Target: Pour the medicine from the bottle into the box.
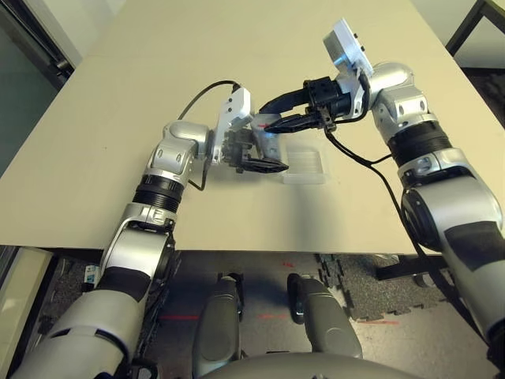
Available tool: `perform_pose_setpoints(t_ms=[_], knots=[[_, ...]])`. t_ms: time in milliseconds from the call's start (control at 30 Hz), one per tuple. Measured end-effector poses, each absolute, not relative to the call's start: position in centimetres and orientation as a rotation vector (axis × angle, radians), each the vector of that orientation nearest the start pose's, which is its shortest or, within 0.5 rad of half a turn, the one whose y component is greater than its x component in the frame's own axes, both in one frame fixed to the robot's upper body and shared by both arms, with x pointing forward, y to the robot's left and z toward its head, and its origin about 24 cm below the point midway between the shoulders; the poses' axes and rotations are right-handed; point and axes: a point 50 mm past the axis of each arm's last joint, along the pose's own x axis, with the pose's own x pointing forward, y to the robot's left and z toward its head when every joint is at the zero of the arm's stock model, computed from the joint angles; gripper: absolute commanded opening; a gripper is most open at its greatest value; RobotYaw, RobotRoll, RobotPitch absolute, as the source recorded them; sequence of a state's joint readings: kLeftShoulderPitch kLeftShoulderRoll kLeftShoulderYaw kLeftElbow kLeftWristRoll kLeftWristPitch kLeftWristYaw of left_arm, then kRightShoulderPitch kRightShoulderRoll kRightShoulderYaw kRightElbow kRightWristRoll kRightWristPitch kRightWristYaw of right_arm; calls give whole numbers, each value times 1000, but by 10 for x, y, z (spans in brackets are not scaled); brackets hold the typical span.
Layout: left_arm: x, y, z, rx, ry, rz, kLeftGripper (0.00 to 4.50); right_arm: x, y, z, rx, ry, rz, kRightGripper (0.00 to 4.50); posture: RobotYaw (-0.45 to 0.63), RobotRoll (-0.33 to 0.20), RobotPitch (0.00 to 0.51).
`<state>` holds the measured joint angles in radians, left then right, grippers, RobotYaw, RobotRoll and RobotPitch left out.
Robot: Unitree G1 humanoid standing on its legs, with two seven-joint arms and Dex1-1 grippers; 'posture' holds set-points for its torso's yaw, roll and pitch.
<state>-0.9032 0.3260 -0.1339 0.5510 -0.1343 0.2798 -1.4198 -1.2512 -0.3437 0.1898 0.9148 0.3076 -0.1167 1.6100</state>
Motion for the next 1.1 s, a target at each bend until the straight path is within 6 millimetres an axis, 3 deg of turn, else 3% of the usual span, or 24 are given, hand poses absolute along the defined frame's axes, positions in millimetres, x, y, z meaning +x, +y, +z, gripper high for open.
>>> perform_pose_setpoints(t_ms=[100,200,300,333,467,733,900,1100], knots=[[350,107,167,274,162,-1508,2720,364,-94,248,-472,-193,1714,554,29,0,220],[350,102,168,277,152,-1515,2720,364,-103,250,-463,-158,1693,1527,13,0,218],[343,85,174,370,69,-1624,2692,366,-153,251,-423,-47,1507,2655,3,0,214],[341,79,178,395,28,-1652,2692,364,-161,247,-401,-7,1470,3005,-1,0,212],[341,74,191,475,-55,-1674,2691,355,-162,237,-346,76,1401,4494,-30,0,196],[353,77,191,516,-99,-1618,2691,308,-169,242,-253,83,1220,4500,-65,0,176],[359,81,185,516,-78,-1593,2691,300,-179,244,-232,114,1114,4500,-72,0,168],[363,83,184,503,-67,-1573,2691,299,-169,247,-205,87,1076,4500,-69,0,165]])
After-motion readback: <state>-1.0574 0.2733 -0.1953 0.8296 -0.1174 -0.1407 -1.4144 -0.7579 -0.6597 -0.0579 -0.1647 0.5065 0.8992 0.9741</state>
